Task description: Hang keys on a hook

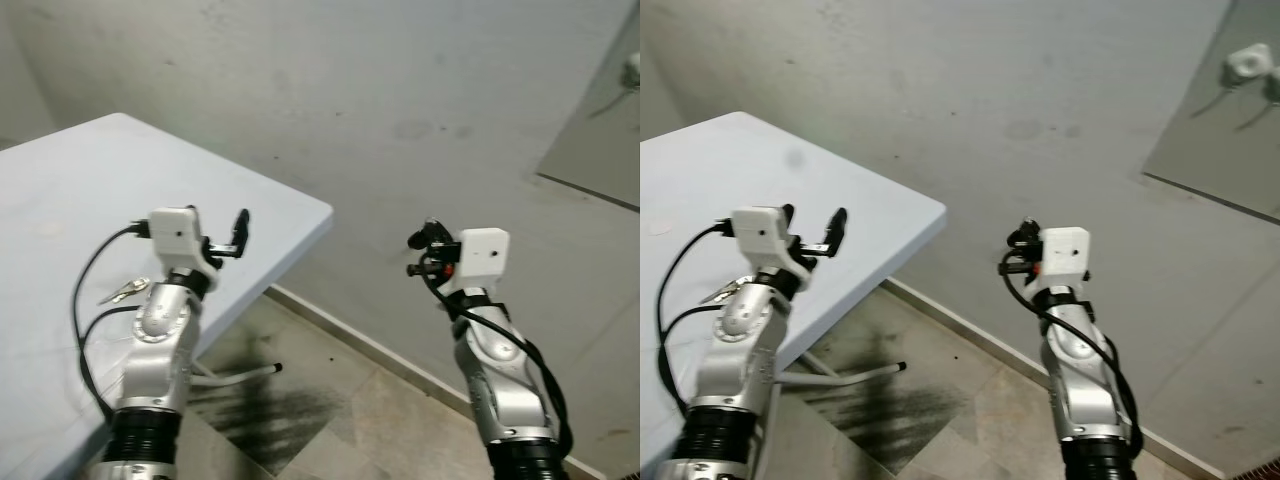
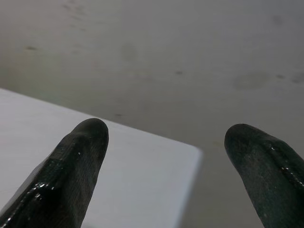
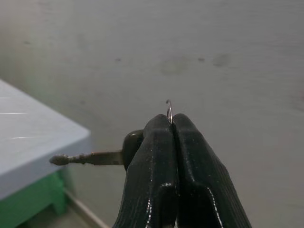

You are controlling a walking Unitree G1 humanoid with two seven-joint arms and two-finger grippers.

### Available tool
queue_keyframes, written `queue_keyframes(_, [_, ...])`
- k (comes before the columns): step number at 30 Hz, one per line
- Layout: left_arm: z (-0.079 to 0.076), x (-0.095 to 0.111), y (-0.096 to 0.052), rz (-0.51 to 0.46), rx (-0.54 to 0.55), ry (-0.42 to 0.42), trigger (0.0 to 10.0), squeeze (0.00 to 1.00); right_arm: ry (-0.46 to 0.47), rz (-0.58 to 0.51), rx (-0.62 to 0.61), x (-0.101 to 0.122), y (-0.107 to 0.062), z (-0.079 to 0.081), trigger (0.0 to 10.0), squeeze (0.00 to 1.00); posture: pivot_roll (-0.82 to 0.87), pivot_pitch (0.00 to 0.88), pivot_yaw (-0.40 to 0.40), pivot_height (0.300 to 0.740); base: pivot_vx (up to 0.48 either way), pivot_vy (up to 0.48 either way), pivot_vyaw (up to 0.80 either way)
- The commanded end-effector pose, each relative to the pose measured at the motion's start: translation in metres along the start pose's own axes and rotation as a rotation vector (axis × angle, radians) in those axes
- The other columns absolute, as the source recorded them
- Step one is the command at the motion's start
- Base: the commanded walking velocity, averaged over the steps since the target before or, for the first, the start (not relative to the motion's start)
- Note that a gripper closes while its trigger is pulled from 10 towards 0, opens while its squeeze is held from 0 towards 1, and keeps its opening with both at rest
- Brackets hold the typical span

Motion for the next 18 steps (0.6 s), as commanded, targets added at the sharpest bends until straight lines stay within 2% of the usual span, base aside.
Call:
queue_keyframes(1, [0.0053,0.0009,-0.0019,-0.002,0.012,0.019,10.0,0.00,0.004,-0.018,0.018,0.0049,0.0015,0.0047,10.0,0.00,-0.03,0.000,-0.034,0.740,0.000,0.000,-0.74])
queue_keyframes(7, [0.0057,-0.0001,-0.0018,0.003,-0.001,-0.015,10.0,0.00,0.003,-0.017,0.020,0.0053,0.0013,0.0059,10.0,0.00,-0.03,0.000,-0.035,0.740,0.000,0.000,-0.74])
queue_keyframes(18, [0.0055,-0.0007,-0.0010,0.016,0.001,-0.016,10.0,0.00,0.013,-0.015,0.003,0.0022,-0.0018,0.0058,10.0,0.00,-0.03,0.000,-0.015,0.740,0.000,0.000,-0.74])
Point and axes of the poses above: a point about 5 cm out from each wrist's last joint towards the gripper, its own y axis pointing out of the wrist towards the gripper, its own x axis along the axis of the wrist's last joint, z = x × y, the point moved 1 cm from there along y, pointing out of the wrist towards the gripper, and after that the axes turned 15 degrees about y, right-handed, at the moved point
